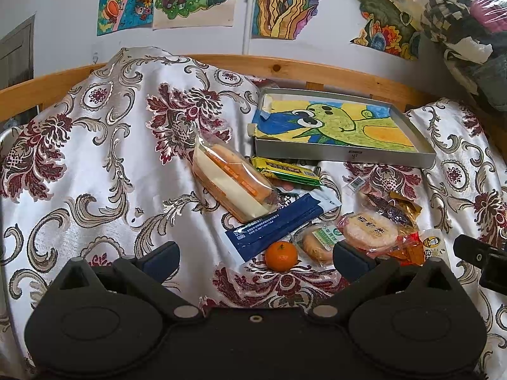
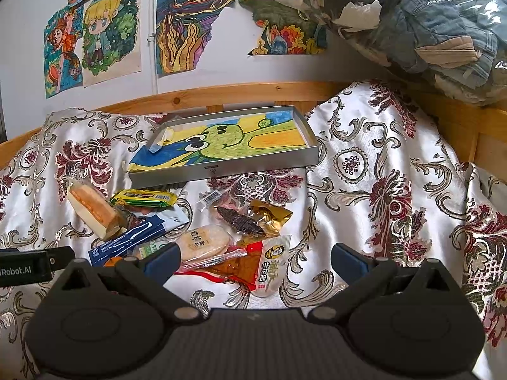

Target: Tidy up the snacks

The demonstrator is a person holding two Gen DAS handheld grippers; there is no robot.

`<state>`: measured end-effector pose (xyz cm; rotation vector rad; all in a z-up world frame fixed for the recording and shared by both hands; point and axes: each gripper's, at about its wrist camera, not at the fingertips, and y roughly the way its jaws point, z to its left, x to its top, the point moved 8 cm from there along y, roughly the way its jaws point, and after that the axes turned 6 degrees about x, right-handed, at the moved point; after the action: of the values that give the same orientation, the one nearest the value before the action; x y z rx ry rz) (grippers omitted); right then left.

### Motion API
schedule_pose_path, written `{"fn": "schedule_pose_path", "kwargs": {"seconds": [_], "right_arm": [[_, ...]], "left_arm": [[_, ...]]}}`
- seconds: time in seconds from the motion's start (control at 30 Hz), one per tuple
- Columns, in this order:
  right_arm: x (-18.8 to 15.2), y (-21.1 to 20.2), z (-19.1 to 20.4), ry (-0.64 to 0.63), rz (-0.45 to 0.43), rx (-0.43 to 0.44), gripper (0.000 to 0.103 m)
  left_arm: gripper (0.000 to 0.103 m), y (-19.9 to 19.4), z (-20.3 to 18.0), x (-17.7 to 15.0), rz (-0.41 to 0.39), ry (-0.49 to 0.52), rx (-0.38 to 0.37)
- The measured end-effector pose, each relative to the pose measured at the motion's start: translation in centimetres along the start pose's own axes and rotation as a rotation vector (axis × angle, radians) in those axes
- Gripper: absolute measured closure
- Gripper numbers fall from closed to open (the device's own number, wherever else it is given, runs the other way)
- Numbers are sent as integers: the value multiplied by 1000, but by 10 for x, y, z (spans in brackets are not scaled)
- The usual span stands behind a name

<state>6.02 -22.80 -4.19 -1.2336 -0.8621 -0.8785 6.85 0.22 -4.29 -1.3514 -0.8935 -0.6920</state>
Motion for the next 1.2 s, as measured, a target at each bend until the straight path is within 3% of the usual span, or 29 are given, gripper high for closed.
{"fn": "schedule_pose_path", "kwargs": {"seconds": [1.2], "right_arm": [[9, -4, 2, -40, 7, -25, 0]], "left_arm": [[1, 5, -3, 11, -13, 25, -6]]}}
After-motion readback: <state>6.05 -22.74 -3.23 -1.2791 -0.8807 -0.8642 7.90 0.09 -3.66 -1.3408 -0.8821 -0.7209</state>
